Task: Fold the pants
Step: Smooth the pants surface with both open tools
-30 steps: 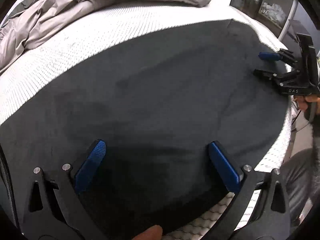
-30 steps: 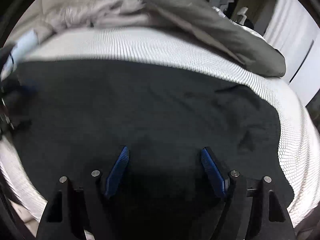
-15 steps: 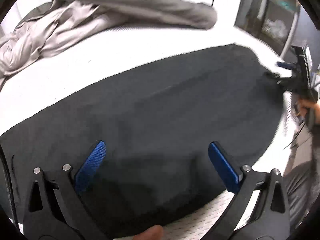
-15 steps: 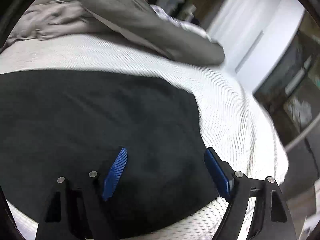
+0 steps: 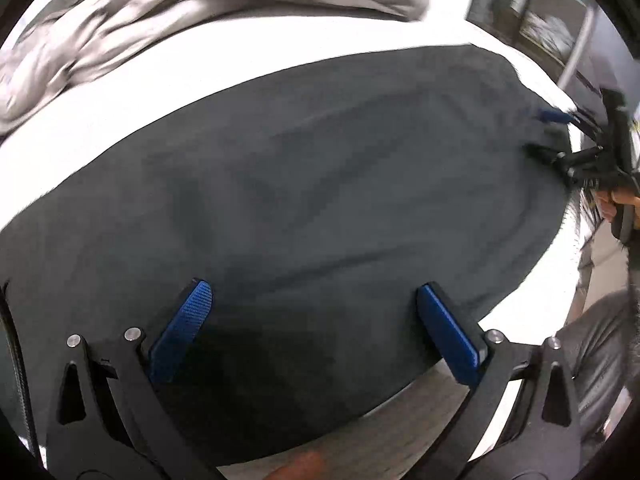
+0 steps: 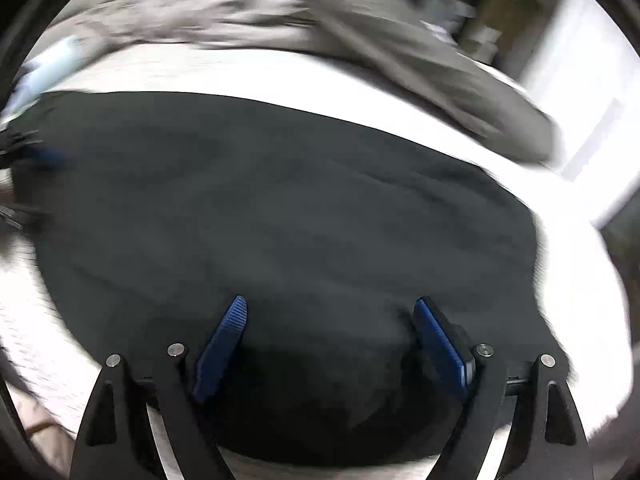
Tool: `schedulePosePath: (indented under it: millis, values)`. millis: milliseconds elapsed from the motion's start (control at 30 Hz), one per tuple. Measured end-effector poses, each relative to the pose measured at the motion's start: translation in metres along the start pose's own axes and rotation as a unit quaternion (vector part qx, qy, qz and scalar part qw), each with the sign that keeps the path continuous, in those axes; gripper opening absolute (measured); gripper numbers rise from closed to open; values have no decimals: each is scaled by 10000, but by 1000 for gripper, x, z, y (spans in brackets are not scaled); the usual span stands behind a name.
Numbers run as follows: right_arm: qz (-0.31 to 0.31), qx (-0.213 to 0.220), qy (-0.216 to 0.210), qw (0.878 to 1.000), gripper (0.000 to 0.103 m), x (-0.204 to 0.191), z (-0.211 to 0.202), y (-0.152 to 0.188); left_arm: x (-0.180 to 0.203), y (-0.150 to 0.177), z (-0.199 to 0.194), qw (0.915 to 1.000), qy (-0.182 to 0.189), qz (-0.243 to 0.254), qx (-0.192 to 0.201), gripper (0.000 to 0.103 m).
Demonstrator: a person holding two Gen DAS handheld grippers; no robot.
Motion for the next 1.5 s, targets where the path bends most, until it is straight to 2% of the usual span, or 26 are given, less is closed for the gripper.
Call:
schedulePosePath:
  millis: [67, 100, 167, 200, 267, 367, 433, 533, 633, 733, 833, 933, 967, 1000, 1033, 1067, 1133, 1167, 1233, 1333, 1367, 1400, 1467, 1500]
  values:
    - [428, -135, 465, 9979, 87, 44, -1, 18, -23, 1, -5, 9999, -47, -132, 55, 103]
    - [707, -199, 828, 9939, 87, 71, -3, 30, -35, 4, -9, 9997, -192, -146, 22, 103]
    - [992, -296, 1317, 9859, 87, 107, -6, 45, -48, 8, -10, 9995, -258, -205, 2, 103]
    - [1174, -314, 1379, 9830, 87, 116, -9, 52, -49, 6, -9, 9992, -314, -229, 5, 103]
    - [1425, -222, 1205, 9822, 87, 116, -17, 56, -46, -4, -9, 9984, -518, -201, 133, 102]
    - [1369, -1, 1324, 9817, 87, 110, -31, 33, -27, -19, -12, 9983, -476, -135, 300, 102]
    - [1335, 293, 1067, 9848, 87, 85, -43, 10, -11, -33, -5, 9985, -397, -139, 337, 102]
    - [1111, 406, 325, 9925, 87, 27, -30, -13, 18, -58, 29, 9991, -278, -220, 230, 102]
    - [659, 311, -323, 9968, 87, -51, -13, -36, 42, -73, 64, 9995, -297, -84, 47, 102]
    - [331, 70, -654, 9973, 87, -96, 14, -49, 47, -70, 92, 9985, -474, 0, -258, 103]
    - [246, 25, -191, 9995, 88, -54, 47, -49, 35, -70, 91, 9982, -492, -170, -298, 103]
    - [897, -115, 418, 9950, 88, 11, 51, -27, -3, -59, 78, 9961, -761, -301, -338, 103]
    - [1069, -135, 651, 9920, 81, 33, 55, -20, -18, -56, 73, 9950, -843, -419, -337, 103]
    - [1327, -111, 456, 9900, 80, 43, 55, -14, -29, -54, 69, 9936, -963, -487, -323, 103]
    - [1478, -107, 287, 9885, 78, 43, 53, -13, -39, -52, 66, 9917, -1106, -566, -319, 103]
    - [1429, -69, 336, 9891, 79, 41, 48, -14, -51, -51, 61, 9900, -1173, -727, -296, 103]
    - [1036, -79, 661, 9924, 79, 24, 39, -24, -55, -57, 57, 9892, -1072, -960, -259, 102]
    - [942, -19, 577, 9939, 79, 13, 29, -27, -52, -63, 55, 9896, -988, -1026, -195, 102]
    - [697, 194, -7, 9974, 81, -28, 23, -47, -42, -80, 56, 9911, -819, -1051, 5, 102]
    - [312, 173, -392, 9986, 83, -69, 32, -66, -21, -106, 74, 9942, -654, -840, 150, 102]
    - [171, 98, -542, 9983, 83, -88, 39, -71, -15, -111, 87, 9953, -638, -729, 86, 102]
    - [73, 31, -649, 9979, 83, -90, 53, -73, -10, -112, 104, 9960, -702, -543, -110, 102]
    - [-106, -38, -762, 9970, 83, -104, 57, -75, -16, -105, 120, 9925, -1078, -454, -370, 103]
    - [-109, -17, -799, 9967, 83, -104, 57, -75, -25, -101, 121, 9911, -1148, -543, -387, 103]
Point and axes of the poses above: each gripper's, at about its wrist camera, not at the fingertips, and z roughly the way its jaws point, x to its right, y to its underside, the point moved 8 cm from there along z, roughly the way its jaws point, and after that the axes turned 11 degrees about x, right-handed, at the moved point
